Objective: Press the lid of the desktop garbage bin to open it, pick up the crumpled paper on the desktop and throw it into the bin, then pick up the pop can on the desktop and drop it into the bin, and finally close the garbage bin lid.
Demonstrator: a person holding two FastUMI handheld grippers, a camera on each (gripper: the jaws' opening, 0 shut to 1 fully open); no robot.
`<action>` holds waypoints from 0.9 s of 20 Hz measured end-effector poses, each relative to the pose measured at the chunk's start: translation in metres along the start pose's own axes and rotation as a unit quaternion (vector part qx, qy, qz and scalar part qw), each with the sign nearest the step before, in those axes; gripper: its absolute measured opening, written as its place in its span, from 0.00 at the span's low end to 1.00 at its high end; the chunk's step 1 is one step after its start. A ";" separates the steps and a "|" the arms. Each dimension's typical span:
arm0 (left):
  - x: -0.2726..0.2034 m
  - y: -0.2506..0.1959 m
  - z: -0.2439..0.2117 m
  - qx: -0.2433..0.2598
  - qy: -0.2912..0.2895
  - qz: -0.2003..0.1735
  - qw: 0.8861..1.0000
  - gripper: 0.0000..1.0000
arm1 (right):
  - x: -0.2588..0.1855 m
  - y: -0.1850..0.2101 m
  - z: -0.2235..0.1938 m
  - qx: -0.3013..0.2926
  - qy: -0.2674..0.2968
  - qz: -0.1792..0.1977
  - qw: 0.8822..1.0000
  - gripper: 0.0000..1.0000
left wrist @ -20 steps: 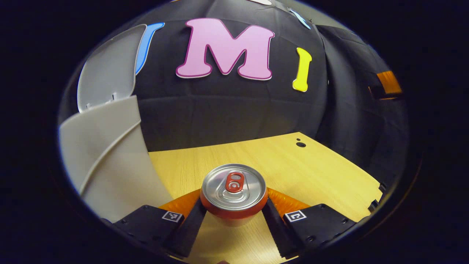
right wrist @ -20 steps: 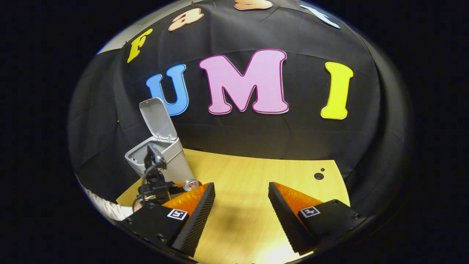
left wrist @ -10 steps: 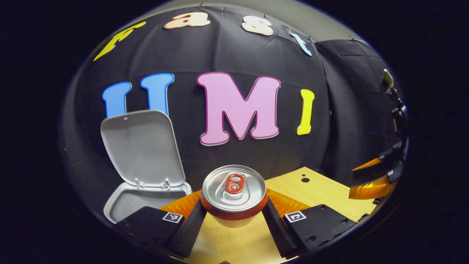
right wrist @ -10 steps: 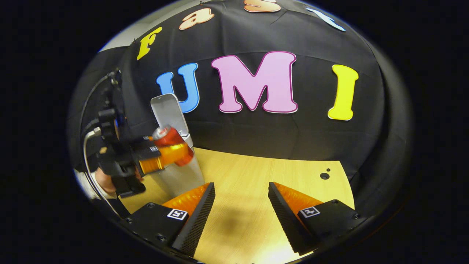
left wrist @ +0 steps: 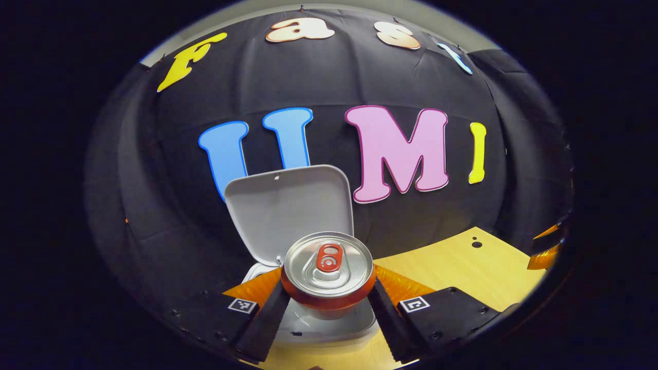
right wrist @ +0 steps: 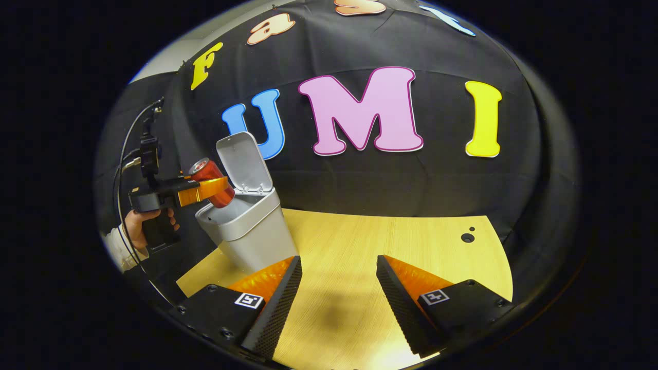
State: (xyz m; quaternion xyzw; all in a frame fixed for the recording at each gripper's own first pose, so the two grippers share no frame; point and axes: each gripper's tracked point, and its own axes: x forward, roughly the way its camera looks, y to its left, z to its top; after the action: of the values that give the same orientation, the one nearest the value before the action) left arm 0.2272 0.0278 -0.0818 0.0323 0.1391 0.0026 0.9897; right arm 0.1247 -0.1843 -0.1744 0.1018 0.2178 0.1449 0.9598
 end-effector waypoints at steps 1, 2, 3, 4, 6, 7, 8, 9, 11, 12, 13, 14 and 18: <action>0.002 0.007 -0.010 0.000 0.011 0.008 1.000 0.86 | -0.001 0.001 -0.003 -0.001 0.004 0.001 1.000 0.94; 0.006 0.016 -0.025 0.003 0.031 0.016 0.999 0.86 | -0.001 0.001 -0.008 -0.002 0.010 0.002 1.000 0.94; 0.009 0.020 -0.034 0.003 0.042 0.021 0.999 0.86 | -0.002 0.001 -0.008 -0.001 0.012 0.003 1.000 0.95; 0.014 0.025 -0.041 0.003 0.050 0.028 0.998 0.87 | -0.002 0.001 -0.009 -0.001 0.012 0.003 1.000 0.94; 0.017 0.032 -0.047 -0.003 0.060 0.044 0.997 0.88 | -0.002 -0.002 -0.010 0.002 0.014 0.003 1.000 0.94; 0.017 0.038 -0.047 -0.005 0.061 0.059 0.996 0.89 | -0.002 -0.002 -0.011 0.004 0.015 0.003 1.000 0.95; 0.021 0.043 -0.047 -0.006 0.061 0.066 0.996 0.96 | -0.001 -0.004 -0.011 0.005 0.015 0.003 1.000 0.94; 0.018 0.042 -0.040 -0.007 0.052 0.068 0.996 0.98 | 0.000 -0.005 -0.010 0.006 0.015 0.002 1.000 0.94; 0.015 0.046 -0.014 -0.013 0.008 0.074 0.997 0.97 | 0.000 -0.007 -0.012 0.008 0.016 0.002 1.000 0.94; 0.014 0.047 0.004 -0.023 -0.021 0.071 0.997 0.97 | 0.001 -0.008 -0.013 0.009 0.017 0.001 1.000 0.94; 0.011 0.049 0.026 -0.037 -0.048 0.070 0.996 0.96 | 0.001 -0.010 -0.014 0.011 0.018 0.001 1.000 0.94; 0.009 0.055 0.047 -0.051 -0.071 0.072 0.994 0.96 | 0.002 -0.010 -0.016 0.013 0.020 0.002 1.000 0.94; 0.014 0.084 0.122 -0.084 -0.124 0.074 0.986 0.96 | 0.009 -0.012 -0.020 0.014 0.025 0.006 1.000 0.94</action>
State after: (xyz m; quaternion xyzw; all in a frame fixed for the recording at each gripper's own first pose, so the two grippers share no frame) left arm 0.2742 0.1038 0.0370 -0.0402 0.0119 0.0837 0.9956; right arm 0.1262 -0.1897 -0.1989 0.1125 0.2430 0.1497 0.9518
